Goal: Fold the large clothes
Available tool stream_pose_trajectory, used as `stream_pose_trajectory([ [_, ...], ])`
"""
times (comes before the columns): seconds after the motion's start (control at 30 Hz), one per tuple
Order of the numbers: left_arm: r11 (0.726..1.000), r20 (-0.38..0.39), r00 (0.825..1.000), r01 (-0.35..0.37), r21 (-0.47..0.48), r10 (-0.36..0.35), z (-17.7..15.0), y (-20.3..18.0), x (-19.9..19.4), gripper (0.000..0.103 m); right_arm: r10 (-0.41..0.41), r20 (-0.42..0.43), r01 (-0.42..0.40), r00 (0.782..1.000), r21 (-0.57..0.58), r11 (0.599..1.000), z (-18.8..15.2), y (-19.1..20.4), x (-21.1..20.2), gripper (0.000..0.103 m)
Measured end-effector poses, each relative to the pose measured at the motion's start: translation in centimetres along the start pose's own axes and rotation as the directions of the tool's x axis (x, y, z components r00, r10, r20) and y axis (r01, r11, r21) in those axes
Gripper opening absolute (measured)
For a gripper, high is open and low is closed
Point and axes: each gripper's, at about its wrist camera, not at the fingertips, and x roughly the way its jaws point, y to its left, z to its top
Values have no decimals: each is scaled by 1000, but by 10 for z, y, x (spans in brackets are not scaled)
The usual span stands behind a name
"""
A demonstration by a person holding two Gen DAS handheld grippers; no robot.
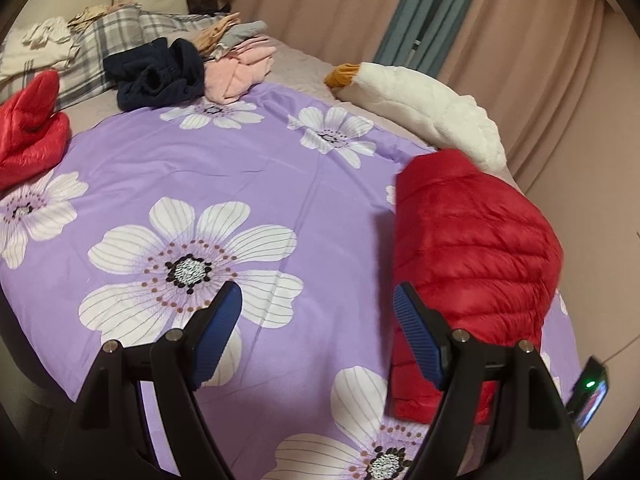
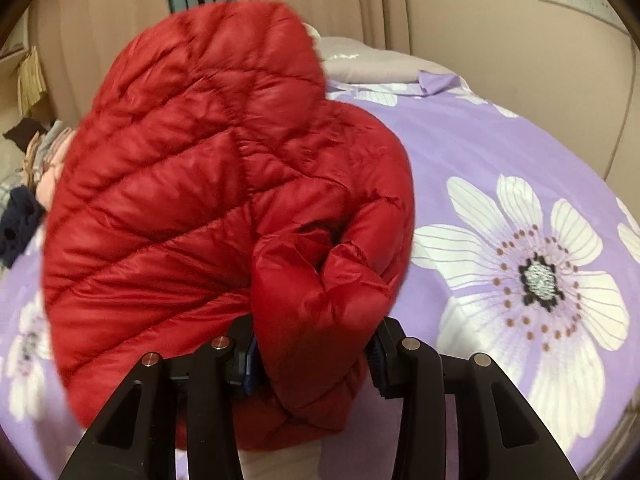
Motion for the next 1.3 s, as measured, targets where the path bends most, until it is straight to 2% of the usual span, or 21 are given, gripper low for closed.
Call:
stream_pose_trajectory([
  [0.13, 1000, 29, 999, 15, 14, -16, 7, -7, -5, 79, 93, 38, -97, 995, 95, 991, 16, -15, -32, 42],
  [0.2, 1000, 45, 999, 15, 21, -16, 11, -9, -6, 79, 127, 71, -134, 989, 108, 985, 23, -16, -46, 53],
  [0.23, 1000, 48, 999, 15, 25, -17, 13, -10, -5, 79, 130, 86, -138, 988, 99, 985, 27, -14, -52, 58],
  [0.27, 999, 52, 999, 13, 34, -15, 15, -11, -4, 80, 129, 100, -138, 987, 86, 987, 30, -12, -57, 60],
  [0.43, 999, 59, 998, -10, 39, 7, 23, -12, 10, 80, 109, 164, -124, 980, 85, 989, 50, -5, -72, 61],
  [0.5, 999, 64, 998, -26, 22, 24, 26, -9, 20, 80, 192, 193, -214, 962, 101, 972, 64, -1, -76, 63],
  [0.53, 1000, 61, 998, -25, 17, 24, 26, -9, 23, 80, 256, 197, -274, 946, 73, 959, 74, 8, -74, 64],
  [0.6, 1000, 43, 999, -18, 6, 18, 30, -10, 35, 80, 309, 199, -315, 930, -4, 949, 93, 36, -63, 63],
  [0.7, 1000, 55, 998, -1, 7, 0, 40, -25, 53, 79, 275, 142, -274, 951, -28, 961, 116, 66, -30, 61],
  [0.77, 998, 55, 997, -48, 50, 46, 47, -42, 71, 78, 270, 89, -269, 959, -21, 963, 129, 76, -4, 56],
  [0.83, 995, 54, 997, -58, 76, 54, 50, -54, 88, 77, 220, 71, -219, 973, -30, 975, 133, 81, 15, 55],
  [0.9, 994, -25, 999, -34, 102, 37, 46, -63, 107, 68, 192, 77, -190, 978, -28, 981, 136, 78, 29, 55],
  [0.97, 997, -108, 994, 39, 60, -33, 34, -62, 120, 66, 188, 65, -187, 980, -22, 982, 139, 70, 39, 55],
  [1.03, 996, -117, 990, 78, 31, -74, 22, -63, 124, 66, 161, 47, -160, 986, -26, 987, 146, 67, 50, 55],
  [1.17, 989, -116, 990, 93, 112, -79, -1, -85, 145, 66, 79, -17, -80, 997, -71, 994, 138, 63, 90, 55],
  [1.23, 985, -147, 980, 145, 89, -131, -5, -90, 162, 70, 99, -20, -99, 995, -14, 995, 130, 46, 106, 55],
  [1.3, 983, -168, 974, 166, 74, -152, -8, -94, 176, 74, 133, -10, -132, 991, 61, 989, 124, 23, 121, 56],
])
